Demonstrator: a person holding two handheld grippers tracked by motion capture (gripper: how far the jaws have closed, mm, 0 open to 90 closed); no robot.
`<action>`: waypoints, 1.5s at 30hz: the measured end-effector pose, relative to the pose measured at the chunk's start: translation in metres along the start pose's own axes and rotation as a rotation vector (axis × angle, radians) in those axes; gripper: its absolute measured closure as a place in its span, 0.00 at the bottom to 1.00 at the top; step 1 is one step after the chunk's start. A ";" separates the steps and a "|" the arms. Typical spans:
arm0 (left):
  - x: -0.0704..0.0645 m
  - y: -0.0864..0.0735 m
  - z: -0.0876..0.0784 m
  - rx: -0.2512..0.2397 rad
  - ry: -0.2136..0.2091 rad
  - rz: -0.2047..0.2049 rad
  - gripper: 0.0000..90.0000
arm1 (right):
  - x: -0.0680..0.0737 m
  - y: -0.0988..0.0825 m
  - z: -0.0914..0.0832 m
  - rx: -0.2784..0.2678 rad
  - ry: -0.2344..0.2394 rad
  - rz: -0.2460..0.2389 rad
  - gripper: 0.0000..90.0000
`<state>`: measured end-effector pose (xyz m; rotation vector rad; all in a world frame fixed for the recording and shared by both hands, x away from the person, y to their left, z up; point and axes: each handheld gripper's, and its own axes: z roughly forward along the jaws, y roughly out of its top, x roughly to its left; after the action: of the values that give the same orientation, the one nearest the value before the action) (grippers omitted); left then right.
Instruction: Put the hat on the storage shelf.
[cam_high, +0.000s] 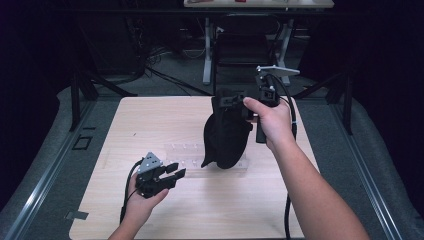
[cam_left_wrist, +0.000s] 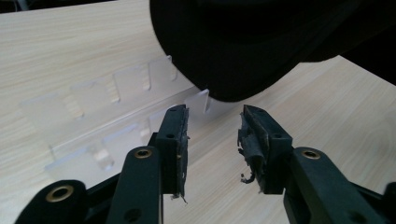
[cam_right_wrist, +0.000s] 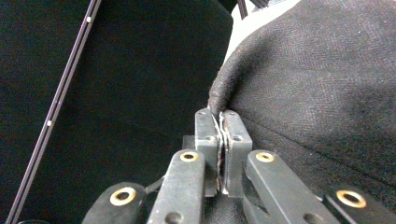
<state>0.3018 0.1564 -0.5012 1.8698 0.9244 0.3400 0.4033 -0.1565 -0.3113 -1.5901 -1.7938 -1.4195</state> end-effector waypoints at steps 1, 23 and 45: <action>-0.002 0.002 0.002 0.000 -0.006 0.006 0.70 | 0.000 0.000 0.000 0.002 -0.001 -0.002 0.97; -0.031 0.022 0.031 0.014 -0.038 0.099 0.77 | 0.000 0.000 0.002 -0.006 -0.002 -0.007 0.97; -0.043 0.030 0.041 0.031 -0.027 0.146 0.80 | 0.002 -0.002 0.006 -0.012 0.006 -0.002 0.97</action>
<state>0.3106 0.0923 -0.4882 1.9705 0.7810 0.3897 0.4031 -0.1504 -0.3125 -1.5883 -1.7869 -1.4373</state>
